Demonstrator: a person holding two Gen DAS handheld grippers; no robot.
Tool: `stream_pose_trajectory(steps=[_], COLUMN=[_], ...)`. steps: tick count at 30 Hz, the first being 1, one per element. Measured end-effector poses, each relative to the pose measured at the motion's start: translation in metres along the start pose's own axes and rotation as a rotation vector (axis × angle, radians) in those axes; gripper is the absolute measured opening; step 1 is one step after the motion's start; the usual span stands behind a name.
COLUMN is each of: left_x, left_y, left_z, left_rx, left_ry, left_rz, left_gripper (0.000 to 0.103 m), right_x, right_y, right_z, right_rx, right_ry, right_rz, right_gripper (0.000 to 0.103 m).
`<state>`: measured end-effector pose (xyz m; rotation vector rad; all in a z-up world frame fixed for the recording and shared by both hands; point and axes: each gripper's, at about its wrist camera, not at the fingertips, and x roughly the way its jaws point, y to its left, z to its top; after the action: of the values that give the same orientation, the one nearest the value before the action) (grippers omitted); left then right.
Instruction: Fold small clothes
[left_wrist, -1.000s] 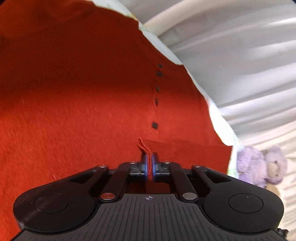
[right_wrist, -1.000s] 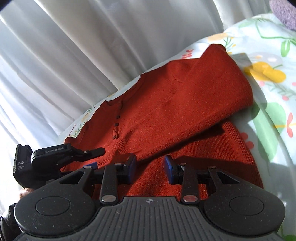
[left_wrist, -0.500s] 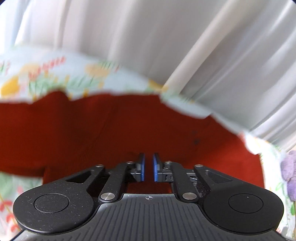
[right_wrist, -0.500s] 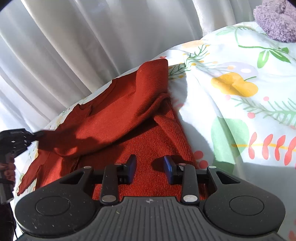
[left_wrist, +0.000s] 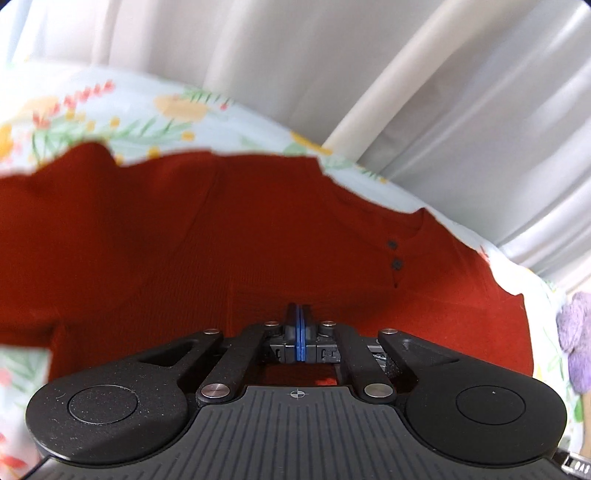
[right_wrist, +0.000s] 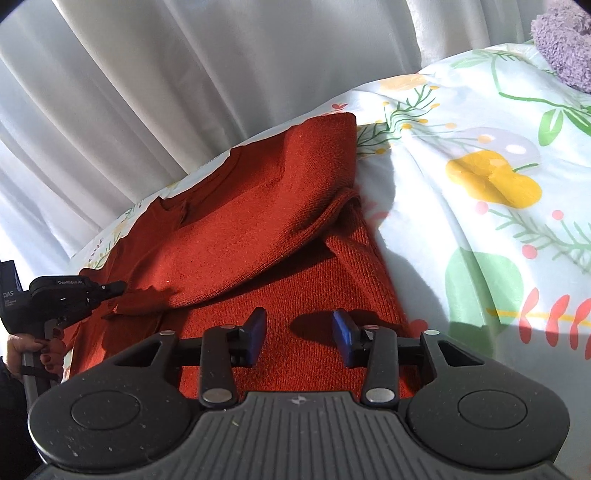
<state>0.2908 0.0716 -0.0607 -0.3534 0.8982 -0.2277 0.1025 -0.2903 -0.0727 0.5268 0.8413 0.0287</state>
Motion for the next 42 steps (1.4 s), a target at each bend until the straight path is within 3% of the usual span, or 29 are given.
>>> stream_pose_trajectory(steps=[1,2,3,5,11,13,14,15,16,19,22,25,29,33,39,41,42], left_x=[-0.004,-0.007,-0.008,-0.006,-0.004,-0.001,0.001,0.005,0.01,0.007,-0.023,-0.049,-0.063,-0.053,-0.035,-0.03,-0.027], left_y=[0.002,0.005,0.011,0.025,0.038,0.038,0.036,0.034,0.033,0.021,0.004,-0.013,-0.025,-0.022,-0.014,-0.011,-0.01], left_z=[0.002,0.003,0.004,0.002,-0.002,-0.001,0.0,0.0,0.001,0.008,0.028,0.049,0.059,0.059,0.049,0.046,0.046], left_rx=[-0.002,-0.017,-0.035,-0.091,-0.16,-0.172,-0.163,-0.154,-0.153,-0.086,0.016,0.124,0.211,0.195,0.2,0.205,0.212], left_ry=[-0.004,-0.004,0.008,0.051,0.06,0.061,0.061,0.076,0.101,0.056,-0.09,-0.221,-0.32,-0.287,-0.216,-0.2,-0.197], left_rz=[0.001,0.007,0.006,-0.014,-0.073,-0.09,-0.086,-0.077,-0.059,-0.016,0.021,0.068,0.14,0.147,0.166,0.171,0.18], left_gripper=[0.003,0.01,0.027,0.047,0.052,0.051,0.039,0.006,0.007,0.006,0.006,0.006,0.006,0.006,0.006,0.006,0.006], right_x=[0.0,0.0,0.0,0.0,0.0,0.0,0.001,0.001,0.002,0.003,0.003,0.003,0.007,0.028,0.09,0.107,0.111], right_y=[0.001,0.001,0.001,0.0,-0.002,-0.001,-0.001,0.0,0.0,0.002,0.004,0.007,0.006,0.018,0.021,0.022,0.023], right_z=[0.001,0.001,0.001,0.0,0.0,0.001,0.002,0.002,0.002,0.002,0.007,0.015,0.042,0.075,0.119,0.125,0.125], right_rx=[0.001,0.001,0.002,0.01,0.03,0.028,0.027,0.027,0.026,0.019,-0.008,-0.069,-0.041,-0.092,-0.072,-0.066,-0.07], right_ry=[0.001,0.002,0.002,-0.001,-0.001,0.001,0.0,0.0,-0.001,-0.003,-0.002,-0.014,-0.048,-0.112,-0.066,-0.033,-0.03], right_rz=[-0.002,-0.001,-0.002,-0.002,0.002,0.001,0.001,0.0,0.0,-0.006,-0.038,-0.154,-0.123,-0.102,-0.148,-0.158,-0.166], right_gripper=[0.039,0.04,0.04,0.04,0.042,0.043,0.043,0.044,0.044,0.044,0.044,0.044,0.046,0.054,0.052,0.027,0.024])
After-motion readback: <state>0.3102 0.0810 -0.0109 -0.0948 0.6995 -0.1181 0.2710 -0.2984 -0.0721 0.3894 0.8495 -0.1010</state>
